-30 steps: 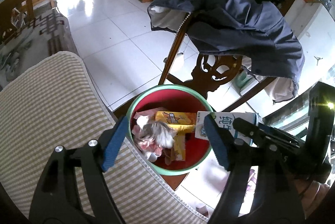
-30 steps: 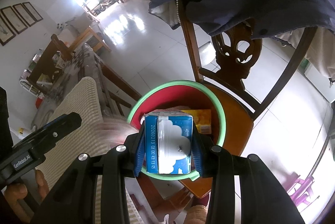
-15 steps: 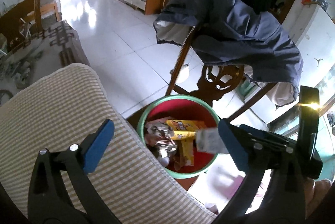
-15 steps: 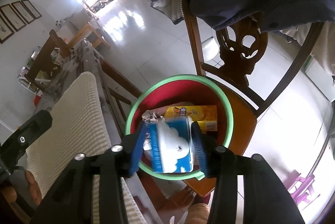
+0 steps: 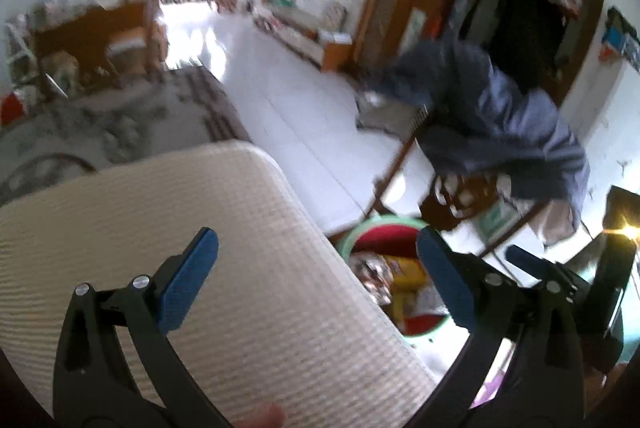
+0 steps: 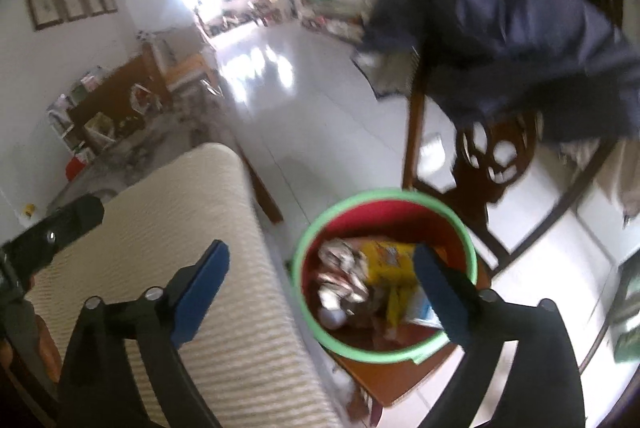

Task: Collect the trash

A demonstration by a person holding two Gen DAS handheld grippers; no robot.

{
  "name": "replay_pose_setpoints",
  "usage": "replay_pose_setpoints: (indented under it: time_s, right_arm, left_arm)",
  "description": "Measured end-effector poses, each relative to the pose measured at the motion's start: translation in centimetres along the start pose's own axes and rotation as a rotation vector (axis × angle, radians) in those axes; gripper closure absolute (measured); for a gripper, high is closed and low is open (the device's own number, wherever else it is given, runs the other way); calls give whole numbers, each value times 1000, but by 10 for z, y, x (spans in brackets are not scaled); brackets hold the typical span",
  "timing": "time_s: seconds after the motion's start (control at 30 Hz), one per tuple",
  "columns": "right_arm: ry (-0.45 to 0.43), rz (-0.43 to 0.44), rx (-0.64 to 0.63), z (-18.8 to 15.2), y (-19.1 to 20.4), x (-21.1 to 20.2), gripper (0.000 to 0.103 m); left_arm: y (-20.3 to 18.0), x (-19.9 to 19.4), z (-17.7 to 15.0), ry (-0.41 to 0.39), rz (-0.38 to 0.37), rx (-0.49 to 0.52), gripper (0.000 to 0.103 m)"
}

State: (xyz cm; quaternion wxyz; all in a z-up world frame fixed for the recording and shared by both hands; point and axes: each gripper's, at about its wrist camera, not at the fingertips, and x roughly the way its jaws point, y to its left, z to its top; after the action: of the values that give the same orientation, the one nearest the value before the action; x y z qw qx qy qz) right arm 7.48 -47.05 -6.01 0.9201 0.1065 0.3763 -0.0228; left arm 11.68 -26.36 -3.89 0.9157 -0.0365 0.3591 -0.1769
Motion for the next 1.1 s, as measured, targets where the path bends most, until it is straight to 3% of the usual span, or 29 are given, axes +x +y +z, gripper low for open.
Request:
replay_pose_setpoints:
  time_s: [0.07,0.17,0.37,0.5,0.8,1.1]
  right_arm:
    - [-68,6,-44,2,30,-13,7]
    - [-131,36,-105,2,72,-26,7]
    - [-163,91,-150,-12,142,-29,7]
    - [-162,91,-182,-23,175,-27,7]
    - [-182,64,-175,-36,203,-37,7]
    - [-195,20,-142,-43,206,-45,7]
  left_arm:
    - [20,-25,3,-77,21,-6,5]
    - [41,-52,5,-126,54,-6,5]
    - [87,-104,1,-211,120,4,5]
    - [119,-124,-3,-218,138,-8,5]
    - [158,-141,-8,-207,149,-39,5]
    - [164,-147,-13,-210,126,-19,5]
